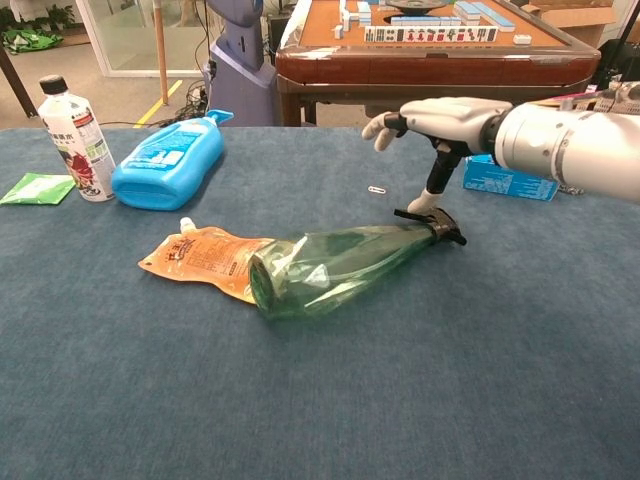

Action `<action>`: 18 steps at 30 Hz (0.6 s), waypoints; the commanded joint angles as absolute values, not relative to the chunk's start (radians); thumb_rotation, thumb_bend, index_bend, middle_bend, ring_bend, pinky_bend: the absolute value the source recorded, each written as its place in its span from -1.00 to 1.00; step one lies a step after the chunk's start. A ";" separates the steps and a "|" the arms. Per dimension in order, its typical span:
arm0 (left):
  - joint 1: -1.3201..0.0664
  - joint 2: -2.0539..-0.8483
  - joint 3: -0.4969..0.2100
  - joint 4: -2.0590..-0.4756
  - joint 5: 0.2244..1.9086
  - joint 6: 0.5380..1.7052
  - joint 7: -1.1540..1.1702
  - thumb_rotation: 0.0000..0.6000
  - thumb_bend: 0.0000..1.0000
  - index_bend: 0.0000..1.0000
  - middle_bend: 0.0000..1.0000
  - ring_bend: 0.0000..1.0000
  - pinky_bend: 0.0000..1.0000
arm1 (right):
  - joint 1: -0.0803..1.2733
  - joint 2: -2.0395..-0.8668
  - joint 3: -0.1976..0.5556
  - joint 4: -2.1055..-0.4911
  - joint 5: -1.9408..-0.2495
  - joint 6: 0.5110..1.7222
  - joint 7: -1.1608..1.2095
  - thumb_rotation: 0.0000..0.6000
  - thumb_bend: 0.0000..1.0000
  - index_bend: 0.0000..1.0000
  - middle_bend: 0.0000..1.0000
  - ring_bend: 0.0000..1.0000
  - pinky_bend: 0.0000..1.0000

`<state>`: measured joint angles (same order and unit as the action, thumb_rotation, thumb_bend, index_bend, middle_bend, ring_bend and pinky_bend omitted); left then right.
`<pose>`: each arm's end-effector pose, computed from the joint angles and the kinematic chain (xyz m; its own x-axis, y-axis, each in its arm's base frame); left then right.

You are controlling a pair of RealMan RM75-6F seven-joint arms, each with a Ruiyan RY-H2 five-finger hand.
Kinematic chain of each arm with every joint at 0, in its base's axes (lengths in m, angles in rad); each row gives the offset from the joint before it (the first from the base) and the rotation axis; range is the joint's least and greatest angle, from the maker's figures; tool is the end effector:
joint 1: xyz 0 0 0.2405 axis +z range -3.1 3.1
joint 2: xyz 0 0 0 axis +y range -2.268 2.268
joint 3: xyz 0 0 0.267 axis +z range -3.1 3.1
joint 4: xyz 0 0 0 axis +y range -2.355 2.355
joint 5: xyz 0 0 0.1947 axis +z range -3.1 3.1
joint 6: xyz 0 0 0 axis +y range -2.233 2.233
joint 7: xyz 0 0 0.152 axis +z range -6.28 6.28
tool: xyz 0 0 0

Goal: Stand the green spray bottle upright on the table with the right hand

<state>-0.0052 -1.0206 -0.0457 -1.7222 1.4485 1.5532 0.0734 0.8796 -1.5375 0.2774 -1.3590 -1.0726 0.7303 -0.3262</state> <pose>-0.3168 0.1614 0.2115 0.4523 -0.0215 0.8916 0.8873 0.1121 -0.4474 -0.1196 -0.4039 -0.0021 0.5073 -0.2827 0.8141 -0.8199 -0.4492 0.3549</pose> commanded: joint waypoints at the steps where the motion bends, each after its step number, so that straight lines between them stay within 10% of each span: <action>1: -0.004 -1.022 -0.045 -1.724 1.451 1.555 0.075 1.00 -0.49 -0.30 -0.38 -0.42 -0.68 | 0.850 -1.404 0.255 -1.578 -1.168 0.751 -0.266 1.00 -1.00 -0.72 -0.63 -0.77 -0.84; 18: -0.001 -1.021 -0.042 -1.730 1.451 1.552 0.085 1.00 -0.49 -0.30 -0.38 -0.42 -0.68 | 0.973 -1.522 0.214 -1.621 -1.219 0.652 -0.228 1.00 -0.93 -0.72 -0.61 -0.77 -0.84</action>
<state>-0.0011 -1.0206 -0.0418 -1.7303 1.4509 1.5520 0.0852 0.9521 -1.4999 0.2086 -1.6391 -1.2341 0.6689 -0.2281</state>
